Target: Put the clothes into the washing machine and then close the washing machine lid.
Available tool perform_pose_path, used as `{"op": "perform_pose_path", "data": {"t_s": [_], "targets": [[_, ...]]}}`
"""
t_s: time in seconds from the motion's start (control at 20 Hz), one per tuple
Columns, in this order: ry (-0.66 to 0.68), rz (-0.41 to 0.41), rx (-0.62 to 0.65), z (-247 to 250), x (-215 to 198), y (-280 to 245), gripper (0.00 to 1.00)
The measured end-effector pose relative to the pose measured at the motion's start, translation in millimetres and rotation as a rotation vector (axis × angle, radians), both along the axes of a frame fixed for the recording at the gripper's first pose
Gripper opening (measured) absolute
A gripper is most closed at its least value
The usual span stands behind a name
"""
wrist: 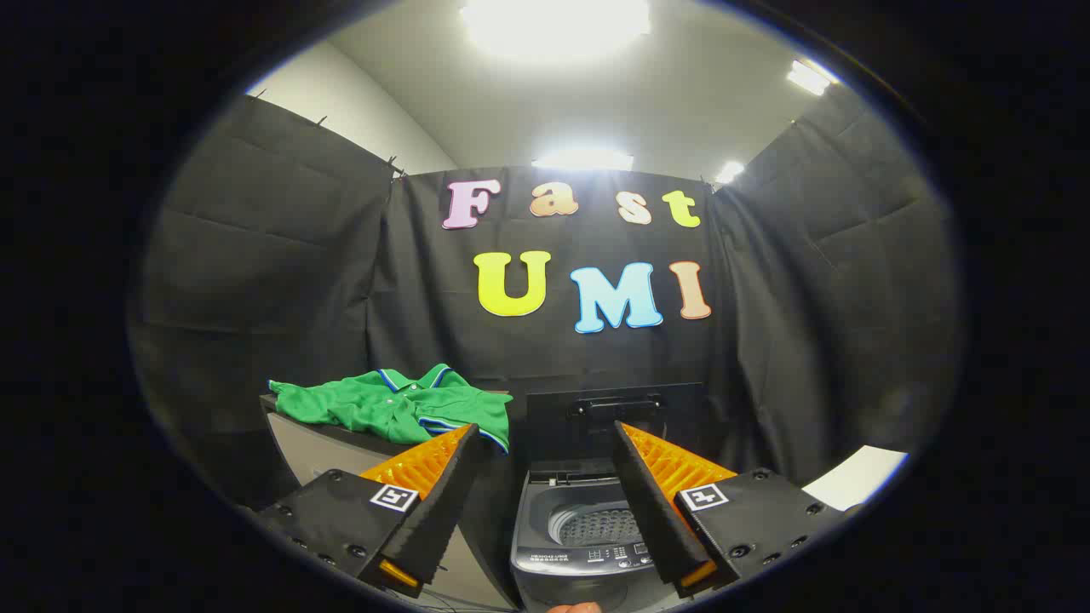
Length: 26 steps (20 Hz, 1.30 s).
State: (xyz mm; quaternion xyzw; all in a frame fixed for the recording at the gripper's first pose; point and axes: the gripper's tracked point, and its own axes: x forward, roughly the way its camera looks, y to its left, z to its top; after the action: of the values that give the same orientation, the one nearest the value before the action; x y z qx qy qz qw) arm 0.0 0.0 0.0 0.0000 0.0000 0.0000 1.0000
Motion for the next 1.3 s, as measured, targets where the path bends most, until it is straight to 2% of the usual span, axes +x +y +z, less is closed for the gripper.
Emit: {"op": "perform_pose_path", "data": {"t_s": [1.3], "targets": [[0.037,-0.015,-0.052,-9.7,-7.4,-3.6,0.95]]}}
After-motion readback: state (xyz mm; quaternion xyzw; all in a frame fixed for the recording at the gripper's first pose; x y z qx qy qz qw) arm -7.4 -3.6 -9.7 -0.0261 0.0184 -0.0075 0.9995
